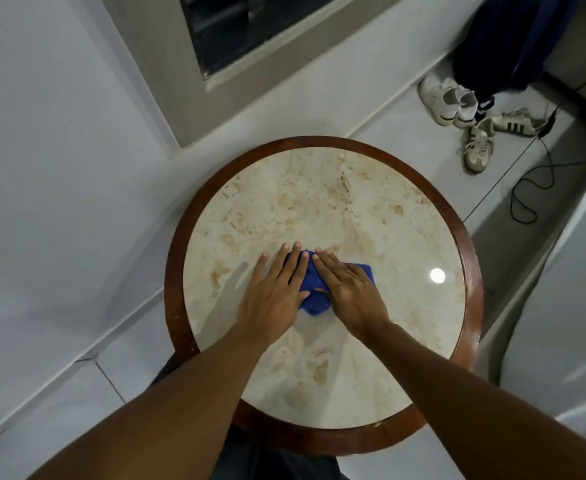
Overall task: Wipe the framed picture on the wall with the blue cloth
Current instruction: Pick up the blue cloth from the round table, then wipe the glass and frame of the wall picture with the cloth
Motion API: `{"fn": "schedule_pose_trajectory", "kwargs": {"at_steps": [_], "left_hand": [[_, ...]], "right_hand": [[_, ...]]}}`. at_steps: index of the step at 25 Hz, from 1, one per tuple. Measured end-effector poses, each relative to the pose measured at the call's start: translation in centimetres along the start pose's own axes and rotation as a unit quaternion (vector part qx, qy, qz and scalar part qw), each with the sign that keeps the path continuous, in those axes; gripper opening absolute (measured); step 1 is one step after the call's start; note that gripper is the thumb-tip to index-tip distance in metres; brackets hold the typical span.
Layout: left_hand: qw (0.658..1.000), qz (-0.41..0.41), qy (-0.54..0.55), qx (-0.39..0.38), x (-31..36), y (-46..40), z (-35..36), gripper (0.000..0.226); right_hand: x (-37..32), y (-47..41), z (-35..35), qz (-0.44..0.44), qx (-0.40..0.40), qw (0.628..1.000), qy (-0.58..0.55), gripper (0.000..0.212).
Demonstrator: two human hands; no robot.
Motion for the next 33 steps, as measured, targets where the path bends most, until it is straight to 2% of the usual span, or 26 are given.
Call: {"fn": "schedule_pose_trajectory", "kwargs": {"at_steps": [4, 6, 9, 11, 13, 18, 21, 23, 26, 28, 30, 33], "left_hand": [[0.997, 0.023, 0.011, 0.074, -1.2, 2.7, -9.9, 0.063], [0.995, 0.025, -0.013, 0.1, -2.4, 4.2, -16.7, 0.063], [0.984, -0.005, -0.063, 0.166, -3.4, 8.0, -29.0, 0.06], [0.973, -0.033, -0.075, 0.217, -3.9, 11.3, -37.0, 0.058], [0.956, -0.07, -0.101, 0.266, -4.6, 14.5, -45.0, 0.058], [0.906, -0.104, -0.185, 0.366, -7.4, 22.7, -61.5, 0.06], [0.872, -0.107, -0.233, 0.416, -8.9, 28.3, -71.0, 0.064], [0.843, -0.104, -0.263, 0.457, -9.7, 31.3, -76.9, 0.069], [0.801, -0.111, -0.292, 0.511, -10.7, 34.1, -84.1, 0.078], [0.781, -0.132, -0.303, 0.53, -11.7, 35.4, -88.0, 0.078], [0.777, -0.158, -0.317, 0.52, -13.2, 36.0, -90.5, 0.078], [0.787, -0.172, -0.332, 0.49, -16.0, 36.8, -92.8, 0.081]], "right_hand": [[-3.7, -1.7, -7.9, 0.007, 0.075, 0.997, -0.032, 0.052], [-6.3, -3.2, -13.3, 0.005, 0.118, 0.992, -0.049, 0.061], [-11.1, -6.6, -24.1, -0.049, 0.161, 0.984, -0.062, 0.082], [-15.0, -8.9, -31.6, -0.115, 0.197, 0.972, -0.057, 0.08], [-18.5, -11.1, -39.0, -0.165, 0.266, 0.948, -0.062, 0.065], [-28.3, -15.4, -53.5, -0.235, 0.424, 0.87, -0.09, 0.053], [-34.5, -16.9, -61.4, -0.235, 0.511, 0.818, -0.123, 0.037], [-37.8, -18.0, -66.4, -0.234, 0.557, 0.784, -0.144, 0.038], [-41.2, -20.2, -72.7, -0.2, 0.594, 0.754, -0.197, 0.044], [-43.2, -21.9, -75.0, -0.17, 0.579, 0.761, -0.236, 0.044], [-45.3, -23.6, -74.7, -0.143, 0.525, 0.806, -0.233, 0.05], [-47.7, -24.8, -71.0, -0.128, 0.436, 0.876, -0.163, 0.063]]}}
Point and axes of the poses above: each hand's wrist, its own y-axis away from the middle knuckle, its own z-axis out of the palm, x = y × z, the point moved 4 cm from there along -y, towards the middle knuckle, and after that the axes turned 12 degrees about y, right-handed, at the moved point
